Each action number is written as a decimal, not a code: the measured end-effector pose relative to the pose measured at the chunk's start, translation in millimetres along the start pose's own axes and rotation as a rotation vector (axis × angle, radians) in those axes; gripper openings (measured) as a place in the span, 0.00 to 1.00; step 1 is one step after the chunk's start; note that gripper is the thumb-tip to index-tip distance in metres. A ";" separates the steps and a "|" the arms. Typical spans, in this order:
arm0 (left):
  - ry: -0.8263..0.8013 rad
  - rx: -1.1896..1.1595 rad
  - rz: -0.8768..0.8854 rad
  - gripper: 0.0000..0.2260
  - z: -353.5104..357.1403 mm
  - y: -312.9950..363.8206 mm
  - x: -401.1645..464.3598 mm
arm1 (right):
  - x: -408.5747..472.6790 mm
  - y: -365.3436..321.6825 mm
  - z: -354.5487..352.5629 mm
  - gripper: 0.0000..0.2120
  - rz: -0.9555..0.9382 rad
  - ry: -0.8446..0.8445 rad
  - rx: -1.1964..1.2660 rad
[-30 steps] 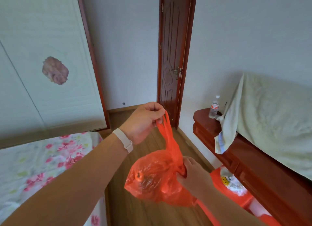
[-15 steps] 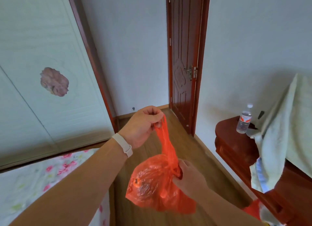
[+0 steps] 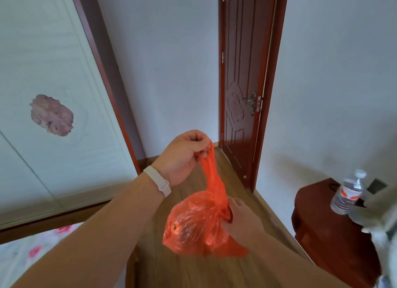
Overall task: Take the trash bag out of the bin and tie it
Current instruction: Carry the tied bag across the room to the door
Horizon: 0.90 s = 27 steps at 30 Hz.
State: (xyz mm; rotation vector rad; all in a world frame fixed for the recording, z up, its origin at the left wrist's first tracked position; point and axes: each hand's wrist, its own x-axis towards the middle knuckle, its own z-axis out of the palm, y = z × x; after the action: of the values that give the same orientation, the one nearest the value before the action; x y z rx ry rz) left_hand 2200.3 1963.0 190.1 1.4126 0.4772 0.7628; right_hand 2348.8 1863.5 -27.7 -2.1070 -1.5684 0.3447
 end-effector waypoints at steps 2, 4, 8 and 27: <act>-0.019 -0.016 -0.013 0.09 -13.2 -11.8 31.0 | 24.6 2.2 7.9 0.32 0.028 0.014 -0.011; -0.047 -0.022 -0.017 0.09 -27.4 -22.1 66.1 | 52.1 3.2 16.5 0.32 0.070 0.022 -0.009; -0.136 -0.050 -0.017 0.09 -69.4 -35.3 140.1 | 123.0 2.9 26.2 0.29 0.130 0.079 -0.018; -0.448 -0.160 -0.077 0.11 -186.7 -71.0 450.7 | 400.8 23.8 43.5 0.31 0.388 0.218 -0.027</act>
State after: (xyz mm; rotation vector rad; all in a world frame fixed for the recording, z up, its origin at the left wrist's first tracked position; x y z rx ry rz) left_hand 2388.6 2417.6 160.4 1.3557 0.1183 0.3941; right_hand 2471.5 2247.9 -42.9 -2.3766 -1.0454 0.2132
